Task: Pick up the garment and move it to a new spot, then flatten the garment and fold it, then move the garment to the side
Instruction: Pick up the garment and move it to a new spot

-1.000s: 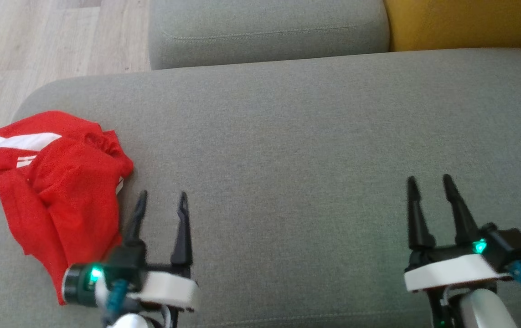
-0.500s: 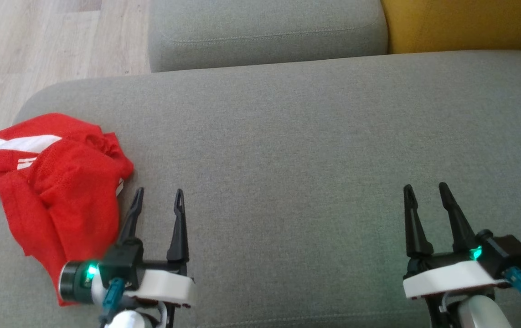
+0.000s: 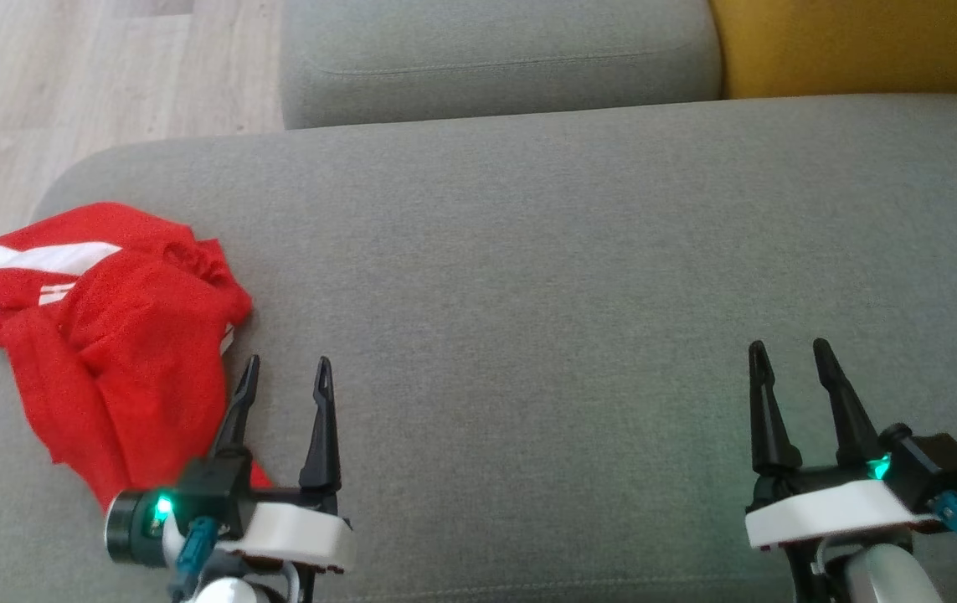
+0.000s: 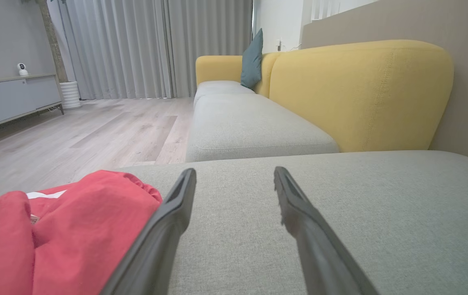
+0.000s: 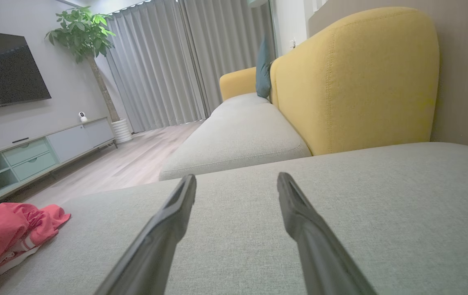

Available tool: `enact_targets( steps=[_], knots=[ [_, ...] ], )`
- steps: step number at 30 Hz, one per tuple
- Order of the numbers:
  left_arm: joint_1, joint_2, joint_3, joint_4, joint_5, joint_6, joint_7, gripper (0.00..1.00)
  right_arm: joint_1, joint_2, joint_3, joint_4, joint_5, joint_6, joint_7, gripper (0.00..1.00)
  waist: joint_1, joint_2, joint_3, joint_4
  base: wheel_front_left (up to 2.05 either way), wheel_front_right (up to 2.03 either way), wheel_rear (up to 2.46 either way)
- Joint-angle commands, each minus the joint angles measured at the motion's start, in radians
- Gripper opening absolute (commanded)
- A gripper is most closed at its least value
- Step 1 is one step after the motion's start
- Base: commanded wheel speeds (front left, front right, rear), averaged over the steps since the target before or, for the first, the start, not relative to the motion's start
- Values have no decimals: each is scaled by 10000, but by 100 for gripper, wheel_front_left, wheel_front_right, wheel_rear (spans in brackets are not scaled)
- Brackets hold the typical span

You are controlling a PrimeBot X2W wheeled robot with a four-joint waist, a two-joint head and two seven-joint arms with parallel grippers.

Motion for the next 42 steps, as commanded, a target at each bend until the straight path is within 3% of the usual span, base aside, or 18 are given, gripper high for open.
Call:
enact_targets(
  steps=[1,7,18,28,34,42],
  knots=[
    [-399,-39,382,-248,129,-64,-80,100,-280,-85,279,-300,26,77,-109,100,0,0,2,138,0,0,0],
    [-434,-74,542,-251,186,-61,-80,100,-183,-85,331,-333,-26,77,-109,100,0,0,-55,923,0,0,0],
    [-179,-87,1060,-314,320,-127,-80,100,95,-85,553,-308,124,77,-109,100,0,0,-235,3208,0,0,0],
    [2,-65,1477,-356,445,-300,-80,100,200,-85,907,-271,327,77,-109,100,0,0,-370,4551,0,0,0],
    [122,-64,1689,-382,497,-340,-80,100,243,-85,1158,-243,430,77,-109,100,0,0,-425,5081,0,0,0],
    [159,-60,1964,-512,505,-379,-80,100,155,-85,1204,-194,462,77,-109,100,0,0,-375,5122,0,0,0]
  ],
)
